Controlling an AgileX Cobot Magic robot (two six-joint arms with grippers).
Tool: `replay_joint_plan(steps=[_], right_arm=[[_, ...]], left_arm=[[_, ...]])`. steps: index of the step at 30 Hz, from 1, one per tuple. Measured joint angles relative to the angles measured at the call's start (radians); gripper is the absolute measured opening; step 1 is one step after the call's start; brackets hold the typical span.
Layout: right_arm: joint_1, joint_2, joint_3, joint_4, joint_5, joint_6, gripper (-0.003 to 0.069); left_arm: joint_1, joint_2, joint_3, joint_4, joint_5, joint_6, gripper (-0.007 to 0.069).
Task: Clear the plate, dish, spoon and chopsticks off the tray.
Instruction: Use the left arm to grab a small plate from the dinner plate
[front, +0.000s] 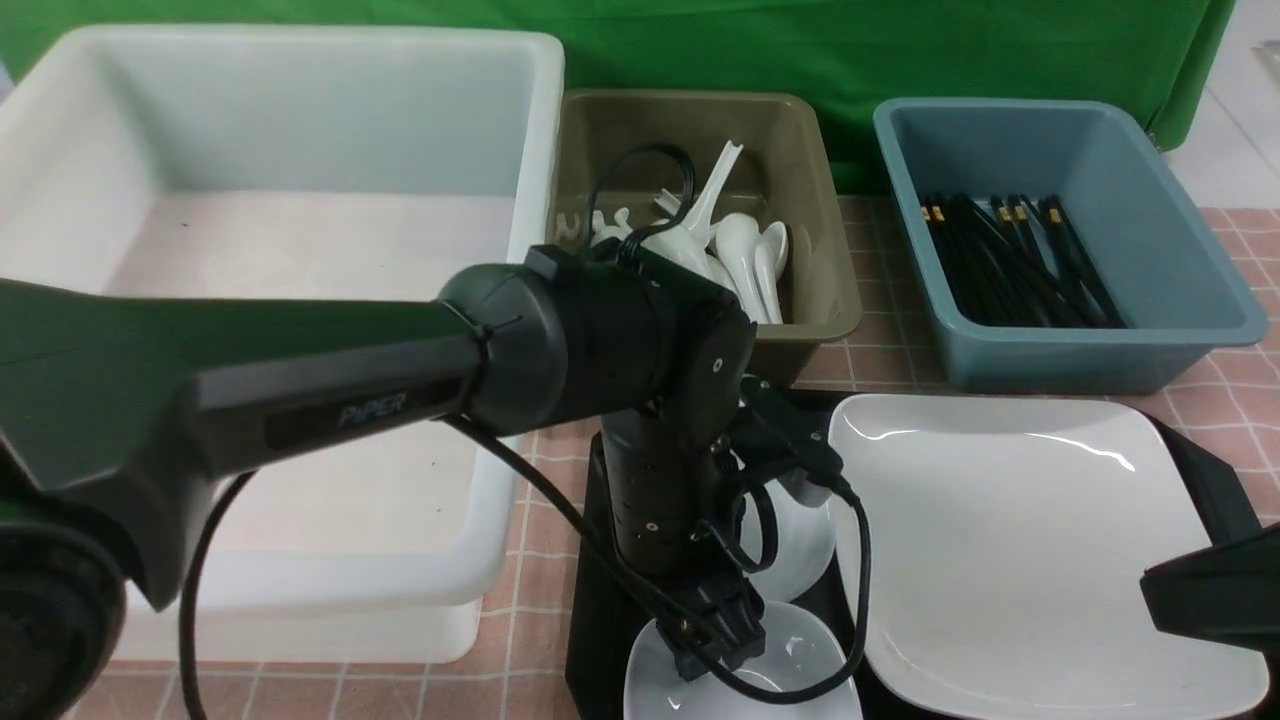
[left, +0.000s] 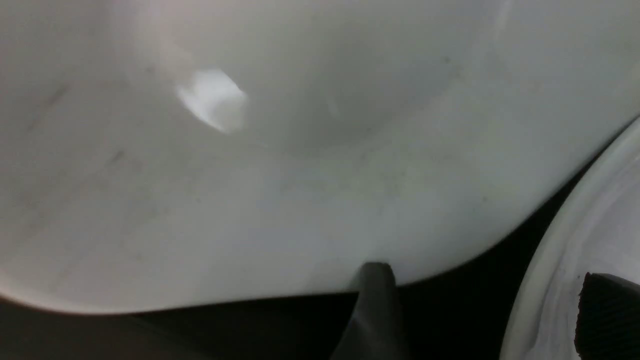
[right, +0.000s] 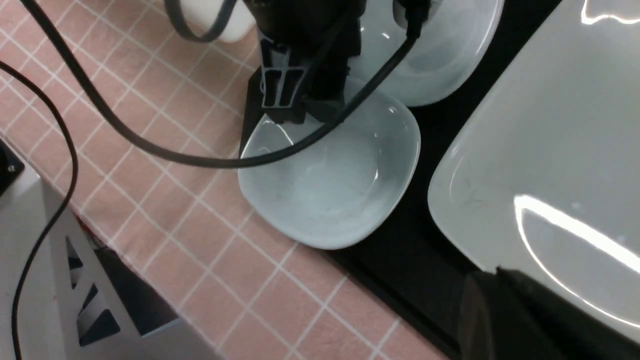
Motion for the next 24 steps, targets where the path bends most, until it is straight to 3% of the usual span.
replay_joint_plan(steps=[9, 14, 20, 24], right_arm=[[0.000, 0.000, 0.000, 0.011, -0.004, -0.004, 0.0030], [0.000, 0.000, 0.000, 0.011, -0.007, -0.007, 0.0030], [0.000, 0.000, 0.000, 0.012, -0.007, -0.008, 0.0030], [0.000, 0.000, 0.000, 0.012, -0.006, -0.010, 0.0030]], left_arm=[[0.000, 0.025, -0.001, -0.038, 0.026, -0.010, 0.0433], [0.004, 0.031, -0.005, -0.090, 0.053, -0.022, 0.0196], [0.007, 0.026, -0.018, -0.094, 0.090, -0.045, 0.0183], [0.007, -0.014, -0.027, -0.087, 0.122, -0.063, 0.0116]])
